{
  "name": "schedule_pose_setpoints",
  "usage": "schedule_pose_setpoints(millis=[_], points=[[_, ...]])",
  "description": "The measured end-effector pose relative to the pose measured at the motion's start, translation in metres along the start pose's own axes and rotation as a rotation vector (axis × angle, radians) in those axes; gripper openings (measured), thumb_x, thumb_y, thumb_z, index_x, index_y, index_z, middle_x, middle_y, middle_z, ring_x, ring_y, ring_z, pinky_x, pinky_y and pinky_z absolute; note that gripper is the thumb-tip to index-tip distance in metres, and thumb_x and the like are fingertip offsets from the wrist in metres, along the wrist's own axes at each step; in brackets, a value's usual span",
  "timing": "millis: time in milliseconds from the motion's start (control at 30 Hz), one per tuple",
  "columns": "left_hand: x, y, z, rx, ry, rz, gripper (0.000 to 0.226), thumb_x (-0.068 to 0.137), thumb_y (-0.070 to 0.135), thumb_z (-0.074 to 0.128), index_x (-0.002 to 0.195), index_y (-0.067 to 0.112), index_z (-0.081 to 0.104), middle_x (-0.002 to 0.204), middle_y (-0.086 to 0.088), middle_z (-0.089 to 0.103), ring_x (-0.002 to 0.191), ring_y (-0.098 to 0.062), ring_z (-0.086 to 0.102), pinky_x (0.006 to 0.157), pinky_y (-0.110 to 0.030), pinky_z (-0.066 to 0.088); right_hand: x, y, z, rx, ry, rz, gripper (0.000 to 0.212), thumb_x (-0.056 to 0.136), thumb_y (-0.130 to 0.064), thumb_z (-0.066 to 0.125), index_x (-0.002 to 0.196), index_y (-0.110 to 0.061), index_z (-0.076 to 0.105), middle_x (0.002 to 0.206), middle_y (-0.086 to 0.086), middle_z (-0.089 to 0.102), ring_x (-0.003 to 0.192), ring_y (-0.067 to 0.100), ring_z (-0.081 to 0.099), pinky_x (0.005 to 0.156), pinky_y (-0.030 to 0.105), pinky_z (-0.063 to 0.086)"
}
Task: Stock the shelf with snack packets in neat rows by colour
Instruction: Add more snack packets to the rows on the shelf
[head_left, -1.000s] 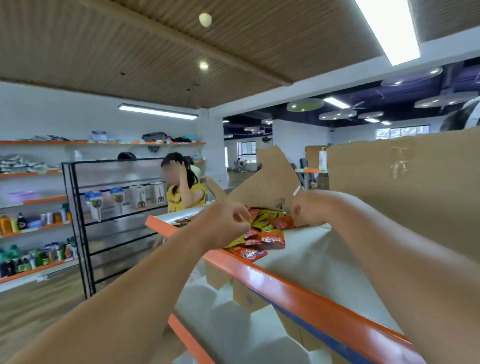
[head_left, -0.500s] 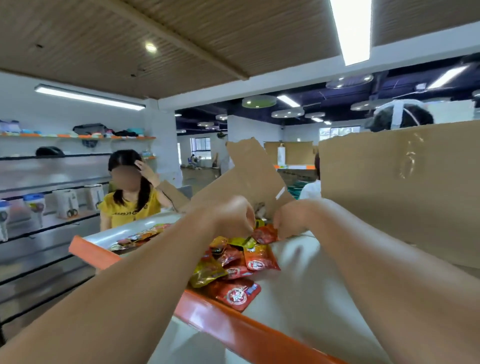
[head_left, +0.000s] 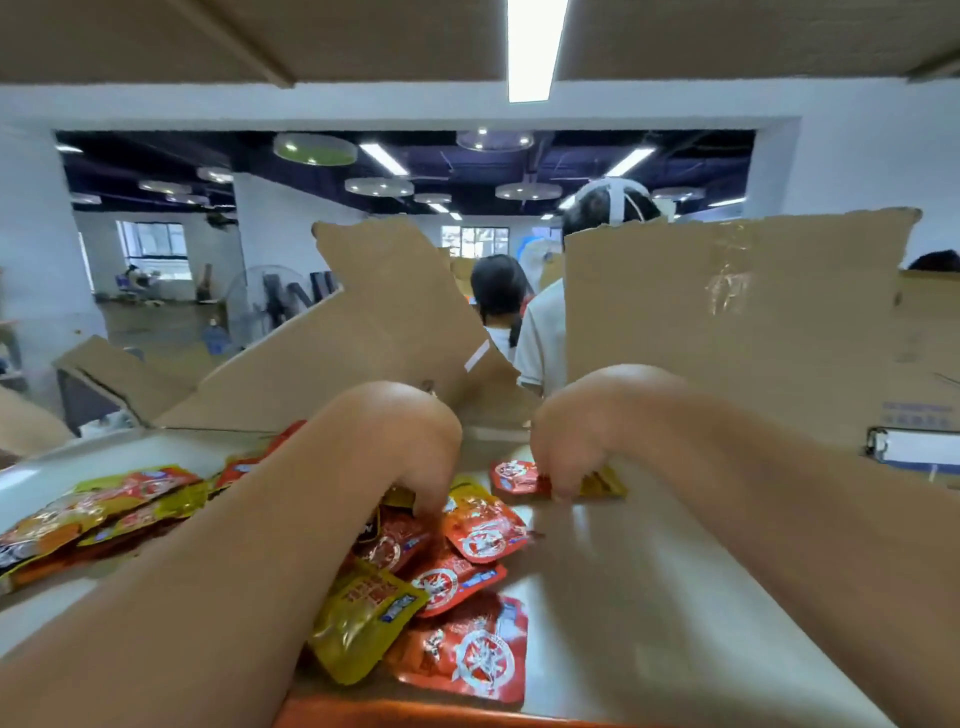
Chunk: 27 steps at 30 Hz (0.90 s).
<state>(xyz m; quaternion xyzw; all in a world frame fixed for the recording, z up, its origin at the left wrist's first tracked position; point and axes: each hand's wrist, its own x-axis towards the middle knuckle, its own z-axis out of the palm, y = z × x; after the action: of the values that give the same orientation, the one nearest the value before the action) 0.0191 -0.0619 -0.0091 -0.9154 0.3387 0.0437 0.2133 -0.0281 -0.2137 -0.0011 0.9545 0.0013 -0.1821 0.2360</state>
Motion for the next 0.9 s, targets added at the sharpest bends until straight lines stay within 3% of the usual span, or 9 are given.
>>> schedule_pose_setpoints(millis=[133, 267, 367, 567, 600, 667, 767, 833, 900], points=[[-0.005, -0.01, 0.006, 0.01, 0.031, 0.058, 0.025, 0.08, 0.038, 0.074, 0.072, 0.015, 0.067, 0.067, 0.001, 0.061, 0.068, -0.021, 0.061, 0.066, -0.035, 0.054, 0.003, 0.004, 0.018, 0.127, 0.054, -0.016, 0.024, 0.08, -0.034, 0.073, 0.09, -0.013, 0.066, 0.083, 0.003, 0.065, 0.079, 0.025, 0.063, 0.065, 0.03, 0.047], [-0.004, -0.007, 0.012, -0.021, 0.131, 0.039, 0.021, 0.086, 0.029, 0.067, 0.07, 0.016, 0.063, 0.07, 0.0, 0.059, 0.067, -0.021, 0.059, 0.062, -0.033, 0.05, 0.01, 0.014, 0.031, 0.349, 0.173, 0.018, 0.027, 0.057, -0.046, 0.069, 0.076, -0.038, 0.052, 0.099, -0.002, 0.063, 0.088, 0.022, 0.065, 0.081, 0.045, 0.057], [-0.006, -0.006, 0.012, -0.098, 0.275, 0.009, 0.018, 0.095, 0.024, 0.061, 0.078, 0.017, 0.061, 0.074, 0.002, 0.054, 0.071, -0.021, 0.055, 0.068, -0.035, 0.053, 0.012, 0.015, 0.04, 0.416, 0.202, 0.018, 0.031, 0.07, -0.041, 0.077, 0.088, -0.037, 0.052, 0.103, -0.001, 0.062, 0.094, 0.024, 0.064, 0.083, 0.044, 0.056], [-0.016, -0.012, -0.006, -0.95, 0.801, 0.128, 0.026, 0.1, 0.025, 0.059, 0.075, 0.018, 0.057, 0.074, -0.002, 0.062, 0.061, -0.016, 0.055, 0.054, -0.027, 0.038, -0.001, 0.025, 0.045, 0.537, 0.201, 0.029, 0.038, 0.074, -0.045, 0.084, 0.095, -0.03, 0.056, 0.087, -0.018, 0.053, 0.077, 0.006, 0.053, 0.066, 0.029, 0.043], [-0.013, -0.015, -0.006, -1.004, 0.785, 0.113, 0.025, 0.099, 0.024, 0.06, 0.075, 0.017, 0.058, 0.072, -0.005, 0.066, 0.058, -0.016, 0.059, 0.054, -0.026, 0.041, -0.002, 0.026, 0.046, 0.521, 0.182, 0.039, 0.039, 0.073, -0.048, 0.083, 0.096, -0.029, 0.058, 0.087, -0.015, 0.056, 0.078, 0.008, 0.056, 0.068, 0.031, 0.045], [-0.008, -0.02, -0.002, -0.943, 0.552, 0.045, 0.025, 0.095, 0.021, 0.062, 0.072, 0.012, 0.06, 0.064, -0.004, 0.067, 0.048, -0.014, 0.058, 0.051, -0.022, 0.043, -0.002, 0.029, 0.046, 0.492, 0.153, 0.045, 0.041, 0.065, -0.06, 0.079, 0.087, -0.031, 0.06, 0.088, -0.006, 0.063, 0.081, 0.016, 0.061, 0.077, 0.038, 0.051], [-0.007, -0.026, 0.008, -0.519, 0.132, -0.068, 0.033, 0.09, 0.036, 0.069, 0.065, 0.015, 0.065, 0.049, 0.007, 0.058, 0.048, -0.013, 0.053, 0.055, -0.022, 0.043, 0.001, 0.041, 0.048, 0.495, 0.116, 0.056, 0.045, 0.044, -0.075, 0.067, 0.072, -0.04, 0.06, 0.08, -0.004, 0.066, 0.072, 0.016, 0.059, 0.077, 0.047, 0.055], [-0.009, -0.027, 0.01, -0.435, 0.113, -0.078, 0.04, 0.086, 0.047, 0.072, 0.061, 0.016, 0.063, 0.049, 0.007, 0.057, 0.05, -0.016, 0.052, 0.058, -0.025, 0.043, 0.002, 0.047, 0.049, 0.505, 0.096, 0.075, 0.046, 0.041, -0.077, 0.067, 0.071, -0.042, 0.06, 0.08, -0.002, 0.067, 0.072, 0.017, 0.059, 0.076, 0.049, 0.055], [-0.011, -0.023, 0.008, -0.439, 0.265, -0.037, 0.034, 0.081, 0.048, 0.077, 0.071, 0.019, 0.065, 0.065, 0.004, 0.06, 0.06, -0.018, 0.057, 0.057, -0.027, 0.044, -0.001, 0.046, 0.05, 0.53, 0.084, 0.085, 0.053, 0.041, -0.075, 0.07, 0.073, -0.034, 0.059, 0.079, -0.002, 0.065, 0.07, 0.018, 0.057, 0.071, 0.045, 0.055]])
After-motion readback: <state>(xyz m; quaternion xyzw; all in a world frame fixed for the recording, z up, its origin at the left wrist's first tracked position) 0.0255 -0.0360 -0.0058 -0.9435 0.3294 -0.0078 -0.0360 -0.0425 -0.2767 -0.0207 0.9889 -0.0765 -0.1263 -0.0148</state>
